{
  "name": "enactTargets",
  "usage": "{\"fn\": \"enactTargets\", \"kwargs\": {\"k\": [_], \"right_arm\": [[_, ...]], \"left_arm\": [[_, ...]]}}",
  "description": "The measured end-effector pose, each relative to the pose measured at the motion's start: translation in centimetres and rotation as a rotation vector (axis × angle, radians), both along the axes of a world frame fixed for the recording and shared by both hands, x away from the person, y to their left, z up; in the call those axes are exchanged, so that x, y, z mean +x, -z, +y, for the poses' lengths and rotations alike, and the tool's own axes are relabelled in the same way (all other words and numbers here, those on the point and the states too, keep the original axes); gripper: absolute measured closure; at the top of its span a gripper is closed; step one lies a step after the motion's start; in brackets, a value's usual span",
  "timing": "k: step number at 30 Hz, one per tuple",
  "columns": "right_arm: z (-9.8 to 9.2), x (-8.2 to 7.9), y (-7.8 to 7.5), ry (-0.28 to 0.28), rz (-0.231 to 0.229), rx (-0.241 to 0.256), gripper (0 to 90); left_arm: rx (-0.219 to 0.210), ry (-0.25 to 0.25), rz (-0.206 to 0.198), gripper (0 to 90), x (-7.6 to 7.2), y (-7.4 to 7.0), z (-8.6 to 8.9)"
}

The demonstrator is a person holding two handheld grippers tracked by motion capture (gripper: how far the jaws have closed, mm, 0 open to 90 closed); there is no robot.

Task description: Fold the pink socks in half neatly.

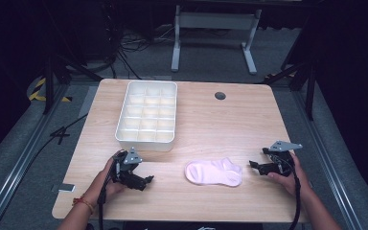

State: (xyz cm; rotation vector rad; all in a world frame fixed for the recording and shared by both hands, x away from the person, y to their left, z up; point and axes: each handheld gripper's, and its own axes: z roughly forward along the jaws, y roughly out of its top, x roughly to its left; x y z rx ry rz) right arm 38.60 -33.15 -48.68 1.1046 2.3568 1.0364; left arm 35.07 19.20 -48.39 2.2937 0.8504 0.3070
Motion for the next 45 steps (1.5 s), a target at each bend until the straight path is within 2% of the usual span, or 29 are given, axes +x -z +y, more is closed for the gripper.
{"fn": "enactTargets", "kwargs": {"k": [10,24,29,32,34,36,37,45], "right_arm": [[0.0,0.0,0.0,-0.002,0.000,0.001,16.6],[-0.3,0.0,-0.1,0.010,0.007,-0.001,16.4],[-0.5,-0.1,-0.3,-0.015,0.014,0.020,27.5],[-0.5,-0.2,-0.5,-0.026,0.013,0.025,29.7],[-0.3,-0.5,-1.1,-0.039,-0.011,0.039,34.4],[-0.2,-0.7,-1.3,-0.046,-0.019,0.041,34.9],[0.1,-1.0,-1.7,-0.062,-0.034,0.043,38.9],[0.9,-1.6,-2.4,-0.108,-0.053,0.078,43.5]], "left_arm": [[-0.008,0.047,0.005,0.0,0.1,0.1,0.4],[-0.003,0.045,-0.003,0.2,0.0,0.0,0.5],[-0.005,0.062,0.005,0.1,0.2,0.0,0.5],[-0.006,0.063,0.005,0.1,0.2,0.0,0.5],[-0.009,0.064,0.006,0.2,0.2,0.0,0.5],[-0.010,0.063,0.005,0.2,0.2,0.1,0.5],[-0.009,0.062,0.005,0.3,0.2,0.1,0.5],[-0.007,0.064,0.005,0.3,0.2,0.0,0.5]]}}
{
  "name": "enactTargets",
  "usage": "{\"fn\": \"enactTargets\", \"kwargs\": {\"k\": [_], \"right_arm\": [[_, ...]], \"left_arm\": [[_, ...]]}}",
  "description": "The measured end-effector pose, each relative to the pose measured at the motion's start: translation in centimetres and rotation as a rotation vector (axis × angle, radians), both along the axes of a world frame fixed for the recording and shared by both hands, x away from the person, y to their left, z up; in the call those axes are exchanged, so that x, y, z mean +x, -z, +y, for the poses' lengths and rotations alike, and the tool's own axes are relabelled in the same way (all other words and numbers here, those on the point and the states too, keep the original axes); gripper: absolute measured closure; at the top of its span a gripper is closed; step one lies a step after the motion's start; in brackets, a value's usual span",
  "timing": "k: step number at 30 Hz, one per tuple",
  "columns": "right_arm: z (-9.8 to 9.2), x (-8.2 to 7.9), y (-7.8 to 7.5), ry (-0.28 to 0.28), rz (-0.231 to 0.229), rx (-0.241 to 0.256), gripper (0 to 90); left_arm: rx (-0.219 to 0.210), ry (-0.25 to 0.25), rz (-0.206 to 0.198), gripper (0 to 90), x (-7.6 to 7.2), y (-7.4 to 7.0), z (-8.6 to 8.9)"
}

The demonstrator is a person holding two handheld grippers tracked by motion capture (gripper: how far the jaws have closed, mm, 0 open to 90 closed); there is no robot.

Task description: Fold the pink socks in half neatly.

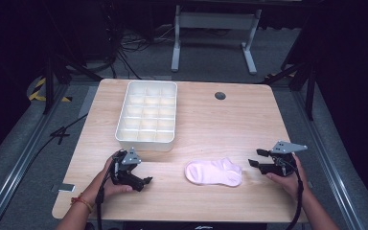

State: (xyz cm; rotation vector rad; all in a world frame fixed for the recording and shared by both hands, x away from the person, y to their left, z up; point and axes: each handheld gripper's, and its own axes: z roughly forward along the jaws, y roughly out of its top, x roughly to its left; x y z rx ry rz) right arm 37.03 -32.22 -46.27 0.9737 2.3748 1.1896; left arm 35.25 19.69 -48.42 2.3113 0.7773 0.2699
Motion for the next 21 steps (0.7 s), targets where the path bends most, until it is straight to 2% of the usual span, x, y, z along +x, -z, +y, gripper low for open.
{"fn": "enactTargets", "kwargs": {"k": [6,7,8,11,13,16,21], "right_arm": [[1.3,-0.7,-0.8,-0.076,-0.017,0.030,56.6],[1.3,-0.7,-0.8,-0.076,-0.017,0.030,56.6],[2.1,-0.9,-1.0,-0.102,-0.023,0.023,62.4],[3.6,-1.3,-1.3,-0.144,-0.021,0.007,67.8],[4.1,-1.4,-1.3,-0.156,-0.021,0.004,69.3],[6.2,-2.0,-1.6,-0.210,-0.029,-0.012,74.1],[7.7,-2.1,-1.4,-0.253,-0.032,-0.022,76.4]], "left_arm": [[0.000,0.000,0.000,0.3,0.0,0.0,0.0],[0.000,0.000,0.000,0.3,0.0,0.0,0.0],[0.000,0.000,0.000,0.3,0.0,0.0,0.0],[0.000,0.000,0.000,0.3,0.0,0.0,0.0],[-0.001,0.000,0.001,0.3,0.0,0.0,0.0],[0.000,0.000,0.000,0.3,0.0,0.0,0.0],[0.000,0.000,0.000,0.3,0.0,0.0,0.0]]}}
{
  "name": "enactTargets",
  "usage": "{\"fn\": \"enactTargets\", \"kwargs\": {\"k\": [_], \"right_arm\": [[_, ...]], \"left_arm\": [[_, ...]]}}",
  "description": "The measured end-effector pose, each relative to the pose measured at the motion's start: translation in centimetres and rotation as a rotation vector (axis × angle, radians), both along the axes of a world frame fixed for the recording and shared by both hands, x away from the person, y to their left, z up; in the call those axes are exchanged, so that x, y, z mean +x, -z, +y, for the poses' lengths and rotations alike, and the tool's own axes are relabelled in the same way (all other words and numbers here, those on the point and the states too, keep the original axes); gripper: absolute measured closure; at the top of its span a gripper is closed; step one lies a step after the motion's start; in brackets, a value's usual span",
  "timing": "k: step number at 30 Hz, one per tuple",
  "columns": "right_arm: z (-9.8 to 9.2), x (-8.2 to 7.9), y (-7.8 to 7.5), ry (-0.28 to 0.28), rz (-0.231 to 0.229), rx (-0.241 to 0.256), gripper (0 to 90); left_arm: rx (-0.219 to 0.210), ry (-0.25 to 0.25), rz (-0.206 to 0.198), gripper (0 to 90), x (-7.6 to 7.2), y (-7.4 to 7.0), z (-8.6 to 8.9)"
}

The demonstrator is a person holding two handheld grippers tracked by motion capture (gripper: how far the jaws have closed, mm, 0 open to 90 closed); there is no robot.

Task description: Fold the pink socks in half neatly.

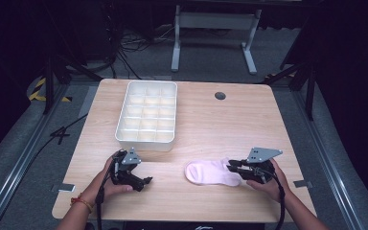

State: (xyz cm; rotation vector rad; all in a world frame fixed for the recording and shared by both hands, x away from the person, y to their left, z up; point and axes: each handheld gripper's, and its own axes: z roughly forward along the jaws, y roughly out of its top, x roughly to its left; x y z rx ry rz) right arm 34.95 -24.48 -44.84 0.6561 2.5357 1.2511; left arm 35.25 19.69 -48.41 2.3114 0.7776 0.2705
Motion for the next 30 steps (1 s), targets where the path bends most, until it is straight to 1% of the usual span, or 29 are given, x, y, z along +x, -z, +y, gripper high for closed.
{"fn": "enactTargets", "kwargs": {"k": [1,3,4,9,11,12,14,15,16,17,19,20,21,22,23,24,25,26,27,28,30], "right_arm": [[0.2,0.0,0.1,-0.003,0.006,-0.002,76.7],[0.5,0.0,0.2,-0.004,0.004,-0.009,76.7],[0.9,0.1,0.3,-0.012,0.012,-0.014,76.8],[1.7,0.2,0.5,-0.039,0.014,-0.018,76.8],[2.3,0.2,0.8,-0.052,0.017,-0.043,76.8],[2.3,0.2,0.9,-0.051,0.023,-0.043,76.9],[2.4,0.3,1.0,-0.053,0.020,-0.048,76.9],[2.4,0.3,1.1,-0.051,0.028,-0.049,76.9],[2.5,0.3,1.2,-0.055,0.030,-0.048,76.9],[2.6,0.3,1.3,-0.063,0.035,-0.051,76.9],[2.8,0.2,1.5,-0.071,0.039,-0.056,77.1],[2.8,0.2,1.5,-0.071,0.039,-0.056,77.1],[3.1,0.2,1.8,-0.079,0.041,-0.069,77.1],[3.3,0.2,1.9,-0.083,0.042,-0.077,77.1],[3.4,0.2,2.0,-0.089,0.039,-0.084,77.2],[3.5,0.2,2.1,-0.090,0.046,-0.084,77.4],[3.5,0.2,2.1,-0.090,0.046,-0.084,77.4],[3.6,0.2,2.2,-0.089,0.047,-0.084,77.4],[3.7,0.2,2.2,-0.089,0.046,-0.087,78.3],[3.7,0.2,2.2,-0.088,0.046,-0.089,78.5],[3.9,0.3,2.3,-0.091,0.050,-0.093,78.6]], "left_arm": [[0.000,0.000,0.000,0.3,0.0,0.0,0.0],[0.000,0.000,0.001,0.3,0.0,0.0,0.0],[0.000,0.000,0.001,0.3,0.0,0.0,0.0],[0.002,-0.001,-0.001,0.3,0.0,0.0,0.0],[0.000,-0.004,0.000,0.3,0.0,0.0,-0.1],[-0.001,-0.008,0.001,0.3,0.0,0.0,-0.1],[0.003,-0.009,0.002,0.4,-0.1,0.0,-0.1],[0.009,-0.015,0.004,0.4,-0.1,-0.1,-0.2],[0.018,-0.019,0.003,0.4,0.0,-0.2,-0.3],[0.032,-0.028,0.015,0.4,-0.1,-0.3,-0.5],[0.033,-0.028,0.011,3.5,-0.1,-0.4,-0.7],[0.024,-0.028,0.007,3.5,-0.1,-0.4,-0.8],[0.022,-0.029,0.006,6.0,-0.2,-0.4,-1.1],[0.024,-0.011,0.006,7.4,-0.1,-0.5,-1.1],[0.016,-0.004,0.008,9.6,-0.1,-0.5,-1.2],[0.016,-0.004,0.008,12.3,-0.1,-0.5,-1.2],[0.013,-0.002,0.008,12.3,-0.1,-0.6,-1.2],[0.005,-0.005,0.004,15.1,-0.2,-0.6,-1.2],[0.003,-0.009,0.007,16.1,-0.2,-0.6,-1.4],[-0.015,-0.007,0.013,18.4,-0.2,-0.6,-1.5],[-0.030,0.005,0.019,24.1,-0.1,-0.8,-1.8]]}}
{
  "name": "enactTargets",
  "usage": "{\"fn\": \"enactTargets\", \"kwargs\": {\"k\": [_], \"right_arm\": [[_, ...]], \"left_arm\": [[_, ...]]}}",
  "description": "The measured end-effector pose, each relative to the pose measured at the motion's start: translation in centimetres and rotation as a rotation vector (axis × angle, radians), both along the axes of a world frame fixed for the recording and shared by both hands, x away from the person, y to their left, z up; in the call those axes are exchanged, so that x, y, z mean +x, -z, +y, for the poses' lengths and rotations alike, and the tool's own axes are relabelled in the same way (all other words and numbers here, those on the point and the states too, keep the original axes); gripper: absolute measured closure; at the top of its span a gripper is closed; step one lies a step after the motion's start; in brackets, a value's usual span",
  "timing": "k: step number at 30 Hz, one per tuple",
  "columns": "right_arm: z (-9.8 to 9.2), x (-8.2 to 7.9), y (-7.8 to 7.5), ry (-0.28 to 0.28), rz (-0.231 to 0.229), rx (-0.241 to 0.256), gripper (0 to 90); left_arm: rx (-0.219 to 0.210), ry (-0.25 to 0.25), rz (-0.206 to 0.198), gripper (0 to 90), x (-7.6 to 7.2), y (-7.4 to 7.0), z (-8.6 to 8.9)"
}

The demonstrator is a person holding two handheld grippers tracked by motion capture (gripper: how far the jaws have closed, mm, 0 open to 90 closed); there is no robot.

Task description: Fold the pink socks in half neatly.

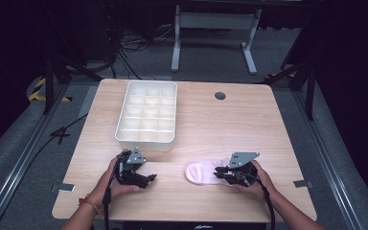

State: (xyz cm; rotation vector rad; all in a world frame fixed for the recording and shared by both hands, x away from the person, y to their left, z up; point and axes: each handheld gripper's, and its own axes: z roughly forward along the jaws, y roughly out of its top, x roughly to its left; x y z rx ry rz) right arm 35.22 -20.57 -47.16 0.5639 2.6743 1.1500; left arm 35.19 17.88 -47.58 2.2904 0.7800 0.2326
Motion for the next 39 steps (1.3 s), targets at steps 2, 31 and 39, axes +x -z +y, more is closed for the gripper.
{"fn": "enactTargets", "kwargs": {"k": [2,31,39], "right_arm": [[0.2,0.1,0.3,-0.005,0.006,-0.005,79.4],[0.4,-0.1,0.5,-0.030,-0.008,-0.003,81.9],[0.4,-0.1,0.5,-0.033,-0.011,-0.007,82.0]], "left_arm": [[-0.029,0.007,0.006,23.2,0.1,-0.3,-0.7],[-0.069,0.130,0.061,34.3,1.8,-1.3,-10.0],[-0.062,0.117,0.098,39.7,2.7,-0.6,-11.1]]}}
